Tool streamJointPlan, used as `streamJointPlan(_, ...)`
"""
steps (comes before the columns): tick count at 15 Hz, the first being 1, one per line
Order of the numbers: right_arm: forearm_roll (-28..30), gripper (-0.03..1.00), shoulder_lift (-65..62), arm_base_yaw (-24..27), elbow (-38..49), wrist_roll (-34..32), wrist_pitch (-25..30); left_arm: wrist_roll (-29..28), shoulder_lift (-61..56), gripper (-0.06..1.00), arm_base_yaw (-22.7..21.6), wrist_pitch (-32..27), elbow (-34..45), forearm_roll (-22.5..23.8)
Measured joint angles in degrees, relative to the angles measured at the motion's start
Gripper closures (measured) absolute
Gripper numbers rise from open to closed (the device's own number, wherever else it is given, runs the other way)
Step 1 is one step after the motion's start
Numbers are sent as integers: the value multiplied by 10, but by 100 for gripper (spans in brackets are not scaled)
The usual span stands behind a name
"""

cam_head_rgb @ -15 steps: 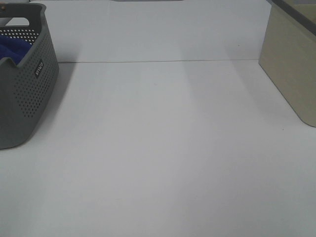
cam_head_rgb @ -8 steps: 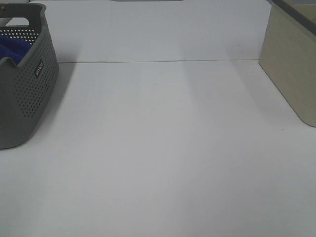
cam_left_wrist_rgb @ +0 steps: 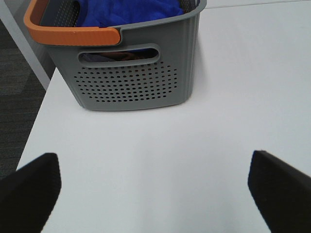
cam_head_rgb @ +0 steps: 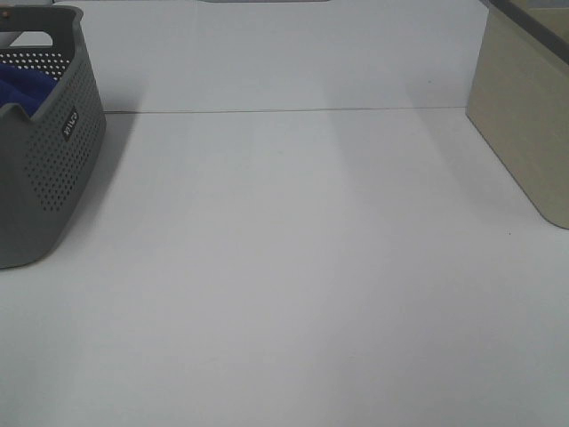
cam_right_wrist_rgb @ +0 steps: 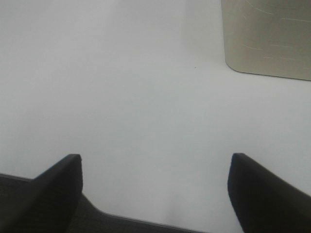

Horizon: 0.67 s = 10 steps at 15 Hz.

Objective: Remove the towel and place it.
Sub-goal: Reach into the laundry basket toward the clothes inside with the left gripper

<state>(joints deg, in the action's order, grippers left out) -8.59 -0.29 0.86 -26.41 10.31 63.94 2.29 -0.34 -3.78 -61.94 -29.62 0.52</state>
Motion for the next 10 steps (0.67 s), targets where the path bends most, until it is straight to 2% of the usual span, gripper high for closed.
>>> streamJointPlan(4,3,17,0,0,0,0,0,20,0,-5,0,0,0,-5)
streamJointPlan(10,3,17,0,0,0,0,0,20,0,-5,0,0,0,-5)
